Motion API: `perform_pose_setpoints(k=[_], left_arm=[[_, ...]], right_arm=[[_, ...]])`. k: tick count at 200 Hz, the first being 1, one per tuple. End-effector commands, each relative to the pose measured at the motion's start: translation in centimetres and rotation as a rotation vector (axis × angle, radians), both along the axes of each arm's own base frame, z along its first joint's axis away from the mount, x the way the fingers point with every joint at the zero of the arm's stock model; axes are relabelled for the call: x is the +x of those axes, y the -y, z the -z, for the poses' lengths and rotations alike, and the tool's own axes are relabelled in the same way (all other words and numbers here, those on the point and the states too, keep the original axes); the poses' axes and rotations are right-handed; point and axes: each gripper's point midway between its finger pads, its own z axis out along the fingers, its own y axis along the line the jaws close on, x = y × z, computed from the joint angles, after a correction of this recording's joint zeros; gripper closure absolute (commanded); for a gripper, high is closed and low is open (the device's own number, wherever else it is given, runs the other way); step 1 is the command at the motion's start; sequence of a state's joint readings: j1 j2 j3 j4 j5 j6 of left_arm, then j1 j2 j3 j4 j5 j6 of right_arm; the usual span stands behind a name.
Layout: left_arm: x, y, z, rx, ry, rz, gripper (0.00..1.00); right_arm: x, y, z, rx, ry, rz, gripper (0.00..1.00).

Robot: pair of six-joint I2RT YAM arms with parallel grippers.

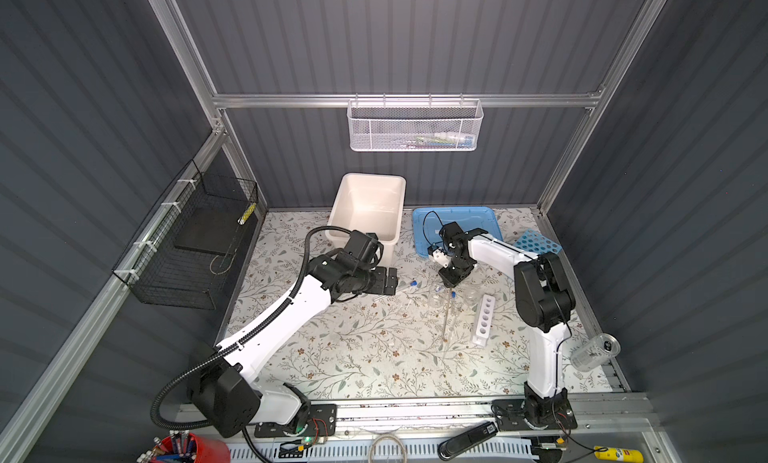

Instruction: Organize the chemistry lab equipment

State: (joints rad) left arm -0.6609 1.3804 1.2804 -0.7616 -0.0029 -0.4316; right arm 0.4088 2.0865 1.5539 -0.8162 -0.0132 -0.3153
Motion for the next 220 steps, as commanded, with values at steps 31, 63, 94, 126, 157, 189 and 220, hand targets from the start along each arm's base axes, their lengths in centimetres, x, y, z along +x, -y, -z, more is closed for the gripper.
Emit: perform_pose_setpoints(k=[31,63,94,126,157,189,220], left_arm=[[0.2,0.2,-0.1,-0.021,-0.002,-0.004,0.01],[0.2,0.2,0.0,-0.023,-0.001,-0.006,0.01],[0.2,0.2,0.1,-0.022,-0.003,-0.006,0.00],[0.1,0.0,0.1,-0.021,-0.002,-0.008,0.00],[0.2,-0.2,0.3,-0.020,-0.004,-0.015,0.00],[0.2,-0.2,0.2,-0.022,-0.003,-0.015,0.00],[0.2,-0.2,0.2,-0.024,-0.004,-0.015,0.00]], right_arm=[[-1.1,0.6,1.1,-0.052,-0.041,-0.020,0.60],[-1.4,0.9,0.7,-0.063,-0.039,-0.035,0.60],[-1.4,0.7,0.5,-0.044,-0.033,-0.042,0.60],[-1.6,0.6,1.2,-0.049,-0.051,-0.046,0.60],[-1.7,0.3,1.0,-0.051,-0.046,-0.062,0.60],[-2.0,0.4,0.6,-0.059,-0.040,-0.068,0.59],[-2.3,0.3,0.9,-0.062,-0.055,-0.071,0.59]])
